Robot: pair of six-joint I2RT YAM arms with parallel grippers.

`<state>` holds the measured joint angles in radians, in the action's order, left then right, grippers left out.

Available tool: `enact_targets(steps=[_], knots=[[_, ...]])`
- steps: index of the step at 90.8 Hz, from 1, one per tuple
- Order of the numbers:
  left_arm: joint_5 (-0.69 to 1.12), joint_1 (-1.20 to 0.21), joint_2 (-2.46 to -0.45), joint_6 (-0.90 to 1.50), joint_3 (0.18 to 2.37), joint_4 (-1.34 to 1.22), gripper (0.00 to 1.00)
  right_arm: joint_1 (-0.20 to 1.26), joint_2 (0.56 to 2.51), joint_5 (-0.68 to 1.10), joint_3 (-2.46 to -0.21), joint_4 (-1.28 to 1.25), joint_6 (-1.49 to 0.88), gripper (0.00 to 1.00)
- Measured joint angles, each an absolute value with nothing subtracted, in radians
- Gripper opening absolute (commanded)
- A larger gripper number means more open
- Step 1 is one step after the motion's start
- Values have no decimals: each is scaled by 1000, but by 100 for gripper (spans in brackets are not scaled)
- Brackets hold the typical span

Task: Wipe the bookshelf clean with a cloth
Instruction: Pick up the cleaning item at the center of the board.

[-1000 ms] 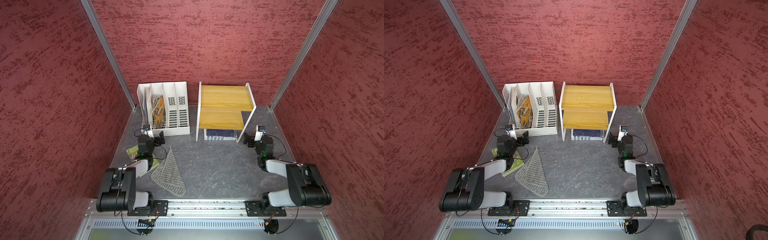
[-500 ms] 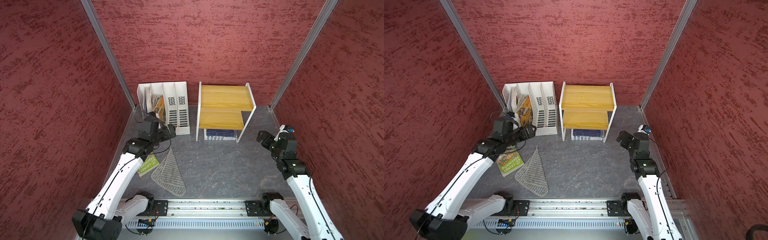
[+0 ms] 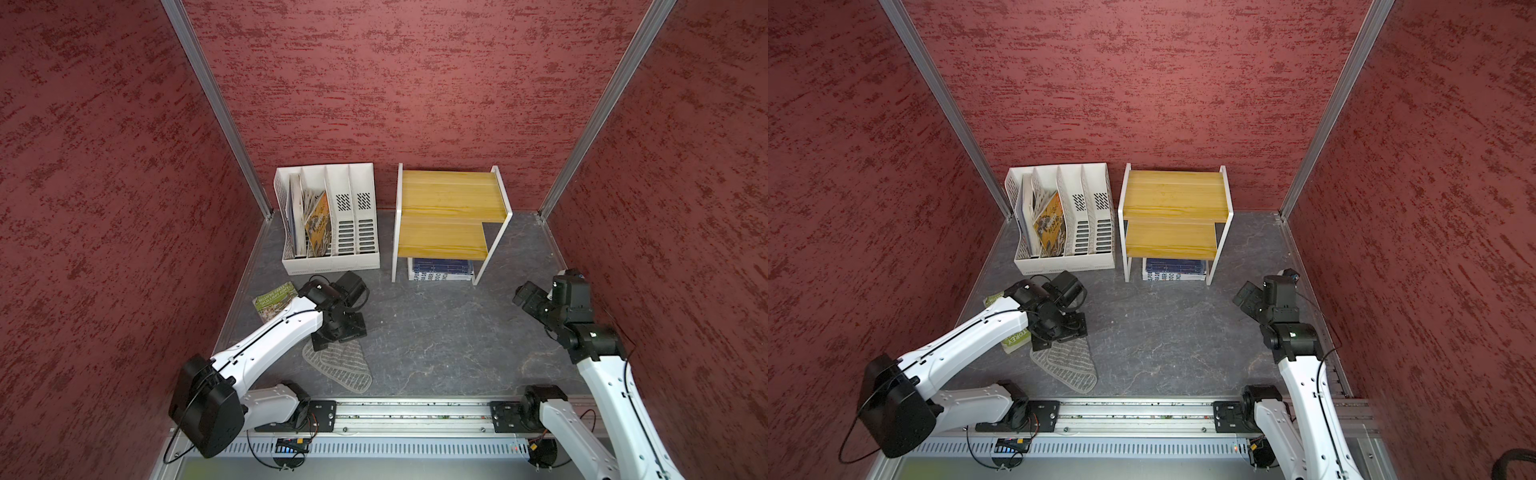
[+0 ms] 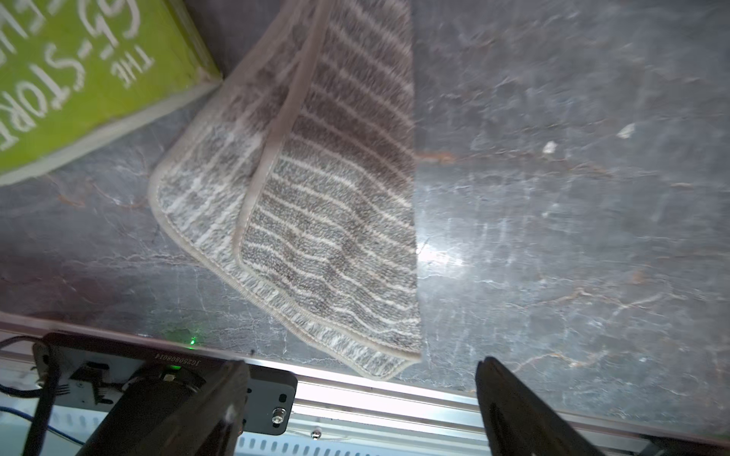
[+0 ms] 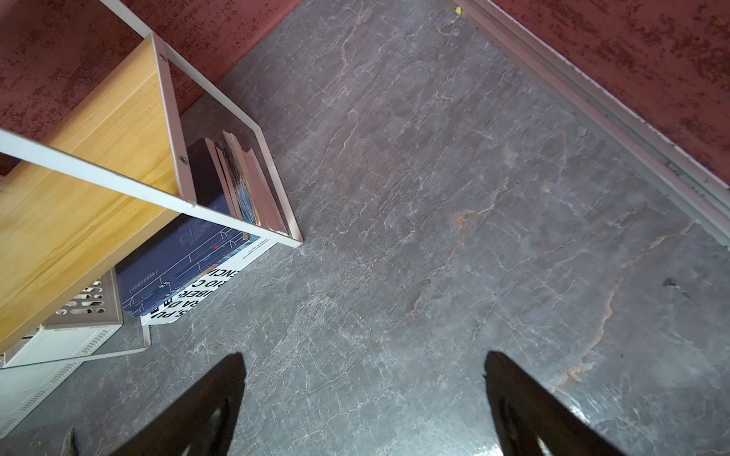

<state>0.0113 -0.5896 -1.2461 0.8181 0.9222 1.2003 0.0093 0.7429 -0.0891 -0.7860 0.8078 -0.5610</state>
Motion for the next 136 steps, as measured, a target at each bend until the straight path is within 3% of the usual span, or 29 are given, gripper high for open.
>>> enact_targets(steps=[41,71,85,117,136], knots=[[118,-498,-1343,809,783,914,84,9,679,-86,-775,820,-566,98],[63,-488,-1459,746,774,835,74,9,651,-87,-773,835,-590,99],[38,-489,-1475,731,757,822,58,9,626,-91,-771,859,-601,98],[1,-490,-1491,672,775,802,3,9,566,-96,-771,870,-600,98],[-1,-483,-1379,616,804,768,0,9,540,-51,-799,864,-548,98]])
